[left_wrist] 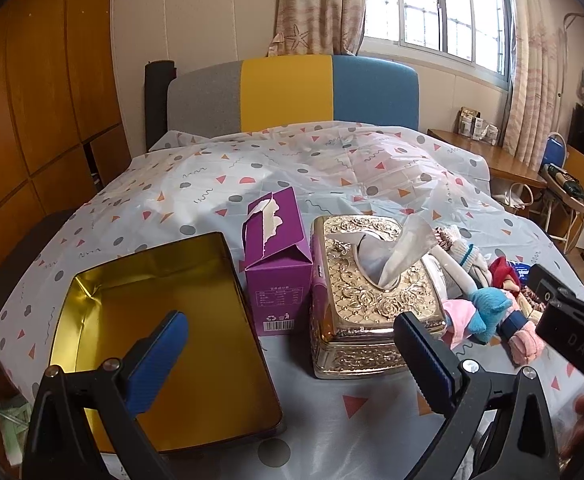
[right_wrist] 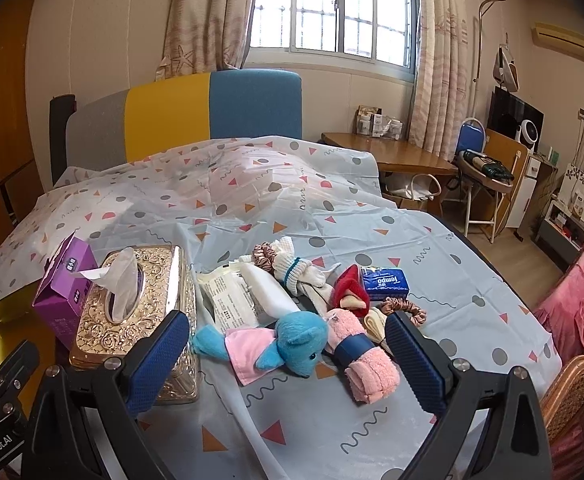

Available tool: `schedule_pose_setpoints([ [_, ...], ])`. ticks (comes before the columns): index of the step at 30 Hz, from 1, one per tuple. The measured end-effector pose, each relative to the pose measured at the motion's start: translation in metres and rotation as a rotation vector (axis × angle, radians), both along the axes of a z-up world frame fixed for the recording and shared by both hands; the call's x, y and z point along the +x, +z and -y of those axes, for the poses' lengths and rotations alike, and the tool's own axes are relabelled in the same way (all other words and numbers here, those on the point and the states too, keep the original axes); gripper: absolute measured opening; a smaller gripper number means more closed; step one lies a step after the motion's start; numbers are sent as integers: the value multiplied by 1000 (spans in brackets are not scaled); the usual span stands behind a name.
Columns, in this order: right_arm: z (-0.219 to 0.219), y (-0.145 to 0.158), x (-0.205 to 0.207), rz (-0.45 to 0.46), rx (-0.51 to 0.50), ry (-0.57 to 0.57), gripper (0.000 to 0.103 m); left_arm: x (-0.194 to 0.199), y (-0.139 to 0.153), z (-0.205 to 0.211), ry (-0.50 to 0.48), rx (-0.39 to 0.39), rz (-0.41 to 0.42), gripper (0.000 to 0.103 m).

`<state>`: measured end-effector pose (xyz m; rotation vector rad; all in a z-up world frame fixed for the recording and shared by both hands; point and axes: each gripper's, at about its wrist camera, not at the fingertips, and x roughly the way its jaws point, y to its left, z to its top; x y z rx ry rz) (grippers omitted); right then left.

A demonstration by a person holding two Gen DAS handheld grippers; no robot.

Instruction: Organize soft objects

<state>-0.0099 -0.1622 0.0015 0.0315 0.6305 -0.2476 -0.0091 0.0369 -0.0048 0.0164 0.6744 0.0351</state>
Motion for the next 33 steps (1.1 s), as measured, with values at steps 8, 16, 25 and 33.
schedule_pose_setpoints([
  [8, 10, 0, 5, -2, -10, -19, 100, 1, -3, -3, 11, -4, -11, 103],
  [16, 22, -2, 14, -9, -11, -35, 100, 4, -4, -6, 16, -6, -16, 103],
  [25, 64, 4, 31, 29, 16, -92, 100, 4, -8, -3, 8, -1, -25, 103],
  [33, 116, -3, 48, 58, 66, -174, 100, 5, -10, 1, -1, -3, -35, 103],
])
